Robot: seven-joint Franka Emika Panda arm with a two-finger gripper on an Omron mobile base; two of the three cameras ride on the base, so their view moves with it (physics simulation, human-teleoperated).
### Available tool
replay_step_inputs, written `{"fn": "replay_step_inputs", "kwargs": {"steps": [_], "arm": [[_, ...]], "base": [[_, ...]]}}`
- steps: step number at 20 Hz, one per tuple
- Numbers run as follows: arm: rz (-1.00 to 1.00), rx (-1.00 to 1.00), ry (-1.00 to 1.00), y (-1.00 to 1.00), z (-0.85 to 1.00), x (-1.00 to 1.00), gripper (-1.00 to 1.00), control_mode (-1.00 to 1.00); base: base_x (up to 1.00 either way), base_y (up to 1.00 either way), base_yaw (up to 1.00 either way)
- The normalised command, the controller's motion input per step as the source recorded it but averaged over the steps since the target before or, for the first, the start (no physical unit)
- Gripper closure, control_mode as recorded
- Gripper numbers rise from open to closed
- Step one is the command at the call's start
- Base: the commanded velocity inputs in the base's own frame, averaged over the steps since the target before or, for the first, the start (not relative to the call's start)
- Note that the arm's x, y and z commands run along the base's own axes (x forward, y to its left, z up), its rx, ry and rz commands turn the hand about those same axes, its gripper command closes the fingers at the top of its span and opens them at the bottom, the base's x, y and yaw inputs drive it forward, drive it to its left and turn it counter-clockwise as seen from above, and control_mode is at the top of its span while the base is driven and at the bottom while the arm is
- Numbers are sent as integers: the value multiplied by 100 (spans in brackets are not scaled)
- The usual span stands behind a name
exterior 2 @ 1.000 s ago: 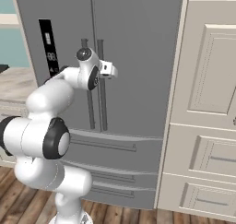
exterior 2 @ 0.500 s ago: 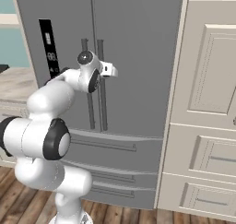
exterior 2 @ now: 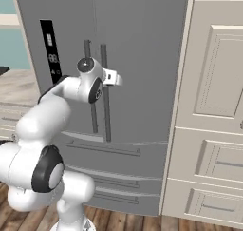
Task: Open the fridge, grab two sodas, and place both sodas inside the bowl with ice on the dining counter.
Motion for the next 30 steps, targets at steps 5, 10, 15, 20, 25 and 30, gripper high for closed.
{"fn": "replay_step_inputs", "kwargs": {"steps": [5,10,15,20,25,30], "arm": [[-3,1,0,-38,0,-100,100,-100],[0,3,1,-59,2,-100,100,-100],[0,1,6,-25,-1,-93,-100,-100],[0,-5,-2,20,-1,-98,-100,-100],[11,-24,0,85,8,-81,-100,-100],[16,-29,0,99,16,-2,-100,-100]], "base": [[0,0,0],[0,0,0],[0,0,0],[0,0,0],[0,0,0],[0,0,0]]}}
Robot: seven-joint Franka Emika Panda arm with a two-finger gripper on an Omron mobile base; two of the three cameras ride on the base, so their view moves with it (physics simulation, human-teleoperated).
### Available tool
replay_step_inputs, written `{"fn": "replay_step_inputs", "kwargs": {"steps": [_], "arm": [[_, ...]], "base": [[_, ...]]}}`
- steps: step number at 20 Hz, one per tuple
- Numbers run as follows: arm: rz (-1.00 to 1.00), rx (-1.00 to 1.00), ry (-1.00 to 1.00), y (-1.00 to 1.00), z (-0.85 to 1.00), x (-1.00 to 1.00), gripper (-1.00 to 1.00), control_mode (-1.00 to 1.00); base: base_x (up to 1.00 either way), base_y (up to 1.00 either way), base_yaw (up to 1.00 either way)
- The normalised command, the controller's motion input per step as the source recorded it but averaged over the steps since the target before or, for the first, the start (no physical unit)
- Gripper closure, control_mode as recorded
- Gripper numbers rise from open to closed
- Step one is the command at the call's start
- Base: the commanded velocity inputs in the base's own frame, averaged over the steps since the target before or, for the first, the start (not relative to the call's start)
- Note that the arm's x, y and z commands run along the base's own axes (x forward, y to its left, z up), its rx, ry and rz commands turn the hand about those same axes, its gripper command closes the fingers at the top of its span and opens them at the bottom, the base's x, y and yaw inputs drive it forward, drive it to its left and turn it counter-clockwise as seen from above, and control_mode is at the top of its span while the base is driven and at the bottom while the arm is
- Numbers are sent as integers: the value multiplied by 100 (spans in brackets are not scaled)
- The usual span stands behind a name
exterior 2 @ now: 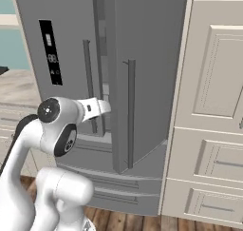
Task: Open the fridge, grab two sodas, and place both sodas inside the bowl with ice on the dining counter.
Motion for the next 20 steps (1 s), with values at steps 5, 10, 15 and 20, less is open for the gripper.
{"fn": "replay_step_inputs", "kwargs": {"steps": [5,10,15,20], "arm": [[3,-22,7,71,13,75,-100,-100],[0,-14,11,21,11,86,-100,-100],[0,-10,7,0,5,89,-100,-100],[0,-4,4,-19,3,53,-100,-100]], "base": [[0,0,0],[0,0,0],[0,0,0],[0,0,0]]}}
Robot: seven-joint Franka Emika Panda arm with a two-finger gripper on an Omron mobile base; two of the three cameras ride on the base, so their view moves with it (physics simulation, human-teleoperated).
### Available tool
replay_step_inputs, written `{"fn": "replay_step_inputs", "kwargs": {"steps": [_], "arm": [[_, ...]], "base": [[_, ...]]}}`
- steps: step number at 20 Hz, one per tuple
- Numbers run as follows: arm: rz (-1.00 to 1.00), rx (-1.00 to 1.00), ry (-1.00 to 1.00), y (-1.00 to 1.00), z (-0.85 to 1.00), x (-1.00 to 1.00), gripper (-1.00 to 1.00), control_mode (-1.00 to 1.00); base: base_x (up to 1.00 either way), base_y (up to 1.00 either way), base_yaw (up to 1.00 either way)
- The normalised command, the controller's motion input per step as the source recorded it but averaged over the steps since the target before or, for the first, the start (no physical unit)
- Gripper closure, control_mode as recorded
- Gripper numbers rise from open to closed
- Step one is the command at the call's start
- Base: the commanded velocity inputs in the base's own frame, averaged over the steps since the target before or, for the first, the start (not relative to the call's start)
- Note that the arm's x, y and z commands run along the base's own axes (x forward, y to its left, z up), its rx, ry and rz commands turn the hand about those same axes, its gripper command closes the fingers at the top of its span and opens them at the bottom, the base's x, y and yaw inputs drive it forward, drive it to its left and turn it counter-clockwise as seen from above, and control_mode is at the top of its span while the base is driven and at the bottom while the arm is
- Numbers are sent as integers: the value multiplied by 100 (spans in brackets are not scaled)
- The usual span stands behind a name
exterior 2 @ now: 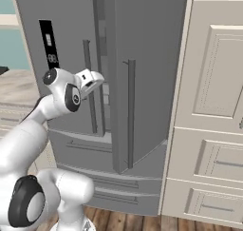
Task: Open the fridge, grab two sodas, and place both sodas inside the bowl with ice on the dining counter.
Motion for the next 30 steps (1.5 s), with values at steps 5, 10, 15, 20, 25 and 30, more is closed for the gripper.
{"fn": "replay_step_inputs", "kwargs": {"steps": [5,10,15,20,25,30], "arm": [[-2,0,2,-53,0,4,-100,-100],[-5,0,0,-72,0,-23,-100,-100],[-6,0,1,-86,0,-21,-100,-100],[-7,2,5,-96,1,-14,-100,-100],[-4,5,10,-100,1,2,-100,-100],[0,7,7,-100,0,0,-100,-100]], "base": [[0,0,0],[0,0,0],[0,0,0],[0,0,0],[0,0,0],[0,0,0]]}}
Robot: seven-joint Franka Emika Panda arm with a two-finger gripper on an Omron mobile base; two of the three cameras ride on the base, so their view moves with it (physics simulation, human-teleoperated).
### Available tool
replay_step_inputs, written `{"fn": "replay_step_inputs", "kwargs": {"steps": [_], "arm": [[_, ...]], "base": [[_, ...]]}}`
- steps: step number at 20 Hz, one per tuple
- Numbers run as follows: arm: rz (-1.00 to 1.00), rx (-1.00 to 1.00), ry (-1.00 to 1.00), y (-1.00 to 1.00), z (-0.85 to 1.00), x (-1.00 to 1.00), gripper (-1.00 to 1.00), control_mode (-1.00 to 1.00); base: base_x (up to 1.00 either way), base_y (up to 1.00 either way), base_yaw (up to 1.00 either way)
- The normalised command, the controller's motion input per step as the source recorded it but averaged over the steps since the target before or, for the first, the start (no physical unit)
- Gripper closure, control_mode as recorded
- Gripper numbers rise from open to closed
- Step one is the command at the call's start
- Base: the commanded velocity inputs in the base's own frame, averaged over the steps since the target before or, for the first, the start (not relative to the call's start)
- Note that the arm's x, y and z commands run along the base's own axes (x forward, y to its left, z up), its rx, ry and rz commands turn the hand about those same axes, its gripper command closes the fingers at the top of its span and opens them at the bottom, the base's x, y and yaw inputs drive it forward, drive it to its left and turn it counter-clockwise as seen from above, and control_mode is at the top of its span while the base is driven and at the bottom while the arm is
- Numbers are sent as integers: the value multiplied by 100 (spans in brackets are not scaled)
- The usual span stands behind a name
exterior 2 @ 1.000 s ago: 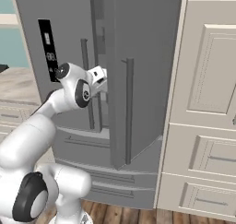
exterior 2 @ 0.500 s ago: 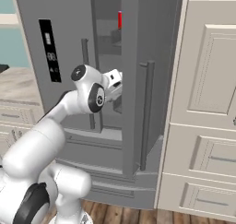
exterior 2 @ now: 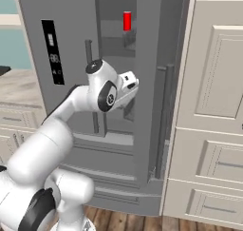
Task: Open the fridge, grab two sodas, and place both sodas inside the bowl with ice on the dining counter.
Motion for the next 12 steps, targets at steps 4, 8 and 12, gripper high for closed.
{"fn": "replay_step_inputs", "kwargs": {"steps": [4,8,12], "arm": [[0,5,1,-100,0,-13,-100,-100],[-1,0,-1,-100,0,-25,-100,-100],[-1,0,-4,-98,0,-13,-100,-100]], "base": [[0,0,0],[0,0,0],[0,0,0]]}}
